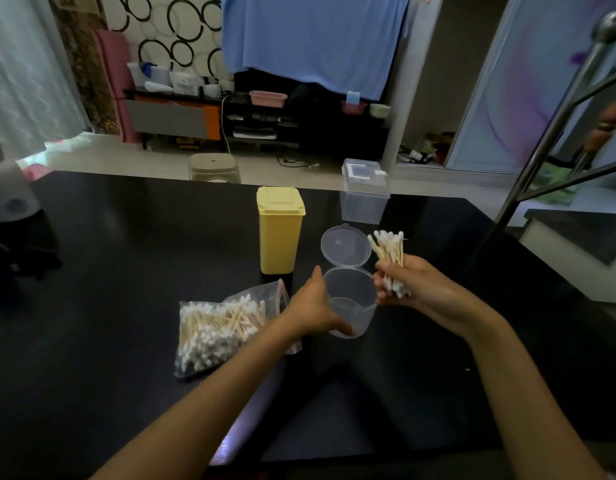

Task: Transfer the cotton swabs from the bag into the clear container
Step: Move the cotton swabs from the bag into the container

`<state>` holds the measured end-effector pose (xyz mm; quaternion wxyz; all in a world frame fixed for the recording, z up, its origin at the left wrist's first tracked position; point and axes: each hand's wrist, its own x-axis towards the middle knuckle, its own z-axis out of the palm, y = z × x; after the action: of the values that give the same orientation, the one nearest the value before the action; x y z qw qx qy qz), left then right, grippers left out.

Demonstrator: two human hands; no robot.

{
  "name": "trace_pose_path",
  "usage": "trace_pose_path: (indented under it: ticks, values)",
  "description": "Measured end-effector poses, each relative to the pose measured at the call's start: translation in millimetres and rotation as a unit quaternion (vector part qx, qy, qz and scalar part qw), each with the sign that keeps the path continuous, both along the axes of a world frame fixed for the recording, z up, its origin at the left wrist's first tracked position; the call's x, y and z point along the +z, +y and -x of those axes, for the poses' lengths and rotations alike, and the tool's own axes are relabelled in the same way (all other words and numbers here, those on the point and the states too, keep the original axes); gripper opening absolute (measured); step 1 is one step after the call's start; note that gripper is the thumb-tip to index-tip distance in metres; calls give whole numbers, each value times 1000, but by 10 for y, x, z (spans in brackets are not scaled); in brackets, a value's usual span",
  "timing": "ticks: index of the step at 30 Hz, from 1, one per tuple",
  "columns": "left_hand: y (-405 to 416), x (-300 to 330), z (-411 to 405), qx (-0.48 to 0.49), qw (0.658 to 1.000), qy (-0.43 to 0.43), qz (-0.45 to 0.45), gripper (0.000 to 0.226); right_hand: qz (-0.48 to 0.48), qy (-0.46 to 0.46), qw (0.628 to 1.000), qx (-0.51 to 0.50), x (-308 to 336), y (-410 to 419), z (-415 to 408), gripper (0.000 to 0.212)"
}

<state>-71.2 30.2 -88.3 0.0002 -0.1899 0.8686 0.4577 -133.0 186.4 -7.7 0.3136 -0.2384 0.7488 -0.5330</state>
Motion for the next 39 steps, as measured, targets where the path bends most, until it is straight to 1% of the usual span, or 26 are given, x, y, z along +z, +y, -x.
trace_pose_path:
  ticks: [1, 3, 5, 7, 9, 12, 14, 16, 19, 23, 27, 30, 35, 37, 39]
  values:
    - [0, -35, 51, 0, 1000, 10, -23, 117, -11, 5, 1000, 11, -1, 18, 16, 15]
    - [-23, -73, 76, -3, 998, 47, -34, 99, -25, 18, 999, 30, 12, 24, 33, 14]
    - [-29, -83, 47, -2, 997, 83, -1, 89, -50, 47, 997, 36, 26, 31, 53, 15]
    - [12, -70, -30, 9, 988, 136, 73, 87, -113, 104, 987, 44, 56, 66, 72, 16]
    - [74, -53, -126, 14, 967, 192, 167, 87, -197, 171, 963, 70, 86, 112, 75, 13]
    - [160, -9, -213, -2, 924, 254, 287, 86, -297, 255, 916, 87, 83, 103, 20, 11]
    - [205, 20, -233, -7, 909, 270, 317, 85, -352, 289, 885, 98, 36, 18, -45, 10]
    - [245, 39, -249, -22, 909, 261, 325, 85, -406, 298, 857, 113, -49, -78, -95, 20]
    - [272, 74, -260, -56, 909, 235, 339, 87, -447, 284, 839, 124, -178, -164, -105, 26]
    - [279, 102, -266, -78, 904, 221, 358, 89, -456, 279, 835, 128, -272, -228, -67, 24]
    - [271, 133, -268, -83, 903, 207, 367, 89, -433, 282, 846, 128, -339, -247, -33, 33]
    - [257, 143, -285, -83, 909, 194, 359, 90, -413, 287, 856, 122, -324, -210, -29, 39]
    - [223, 133, -298, -81, 910, 179, 366, 90, -378, 259, 869, 184, -201, -88, -8, 33]
    - [201, 143, -301, -81, 913, 180, 358, 90, -348, 267, 877, 197, -184, -50, 14, 34]
    - [180, 165, -294, -83, 915, 180, 351, 90, -278, 286, 900, 173, -198, -43, 16, 37]
